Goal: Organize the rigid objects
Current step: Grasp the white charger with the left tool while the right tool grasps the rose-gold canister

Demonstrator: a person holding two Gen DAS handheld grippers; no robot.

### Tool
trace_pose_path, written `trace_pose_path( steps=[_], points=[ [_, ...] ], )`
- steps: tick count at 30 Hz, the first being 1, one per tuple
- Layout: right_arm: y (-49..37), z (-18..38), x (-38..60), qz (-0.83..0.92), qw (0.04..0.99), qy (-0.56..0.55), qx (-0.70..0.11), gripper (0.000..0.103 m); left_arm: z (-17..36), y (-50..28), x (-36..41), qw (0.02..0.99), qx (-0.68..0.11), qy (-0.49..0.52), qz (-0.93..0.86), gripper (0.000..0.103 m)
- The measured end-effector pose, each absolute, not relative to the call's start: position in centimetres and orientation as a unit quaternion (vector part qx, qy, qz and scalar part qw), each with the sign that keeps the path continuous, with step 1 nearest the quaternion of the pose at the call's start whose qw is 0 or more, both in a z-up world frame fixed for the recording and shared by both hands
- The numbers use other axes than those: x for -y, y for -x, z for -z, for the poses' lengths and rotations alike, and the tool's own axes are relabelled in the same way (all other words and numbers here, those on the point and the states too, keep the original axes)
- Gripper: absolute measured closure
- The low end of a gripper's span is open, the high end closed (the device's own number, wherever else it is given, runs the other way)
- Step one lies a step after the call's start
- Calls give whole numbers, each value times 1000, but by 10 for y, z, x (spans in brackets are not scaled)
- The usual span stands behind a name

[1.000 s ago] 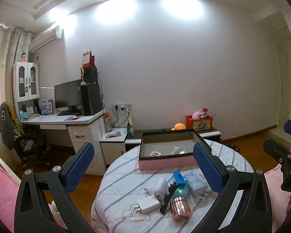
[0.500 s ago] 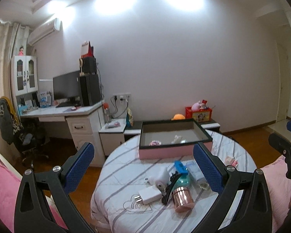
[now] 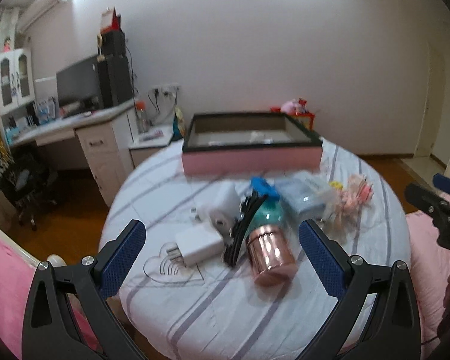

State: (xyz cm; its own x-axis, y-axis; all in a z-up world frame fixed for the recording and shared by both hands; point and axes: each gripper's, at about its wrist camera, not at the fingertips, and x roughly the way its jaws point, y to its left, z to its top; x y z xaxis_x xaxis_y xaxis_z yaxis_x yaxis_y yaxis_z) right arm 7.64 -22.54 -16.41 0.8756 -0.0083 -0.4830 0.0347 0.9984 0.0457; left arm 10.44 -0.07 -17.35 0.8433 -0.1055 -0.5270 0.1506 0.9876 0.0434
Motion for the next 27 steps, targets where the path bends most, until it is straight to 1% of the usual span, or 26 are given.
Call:
trace_pose_path(
  steps=[5, 11, 18, 21, 22, 23, 25, 27],
  points=[
    [-93, 191, 200, -22, 958, -31, -283, 0, 185, -112, -26, 957, -287, -37, 29, 0],
    [-112, 206, 150, -68, 951, -32, -300, 0, 190, -111, -58, 957, -288, -35, -3, 0],
    [-135, 224, 108, -96, 938, -32, -331, 1, 202, -116, -85, 950, -310, -32, -5, 0],
    [-143, 234, 106, -113, 928, -44, -352, 14, 207, -118, -92, 947, -318, -32, -3, 0],
    [-144, 235, 107, -120, 926, -49, -354, 22, 208, -119, -93, 946, -321, -32, -1, 0],
    [-145, 237, 107, -137, 922, -54, -359, 27, 209, -121, -94, 945, -324, -31, 4, 0],
    [-145, 239, 105, -148, 918, -52, -365, 50, 212, -123, -94, 944, -329, -25, 15, 0],
    [-143, 239, 106, -156, 915, -46, -368, 53, 214, -127, -92, 941, -336, -21, 33, 0]
  ],
)
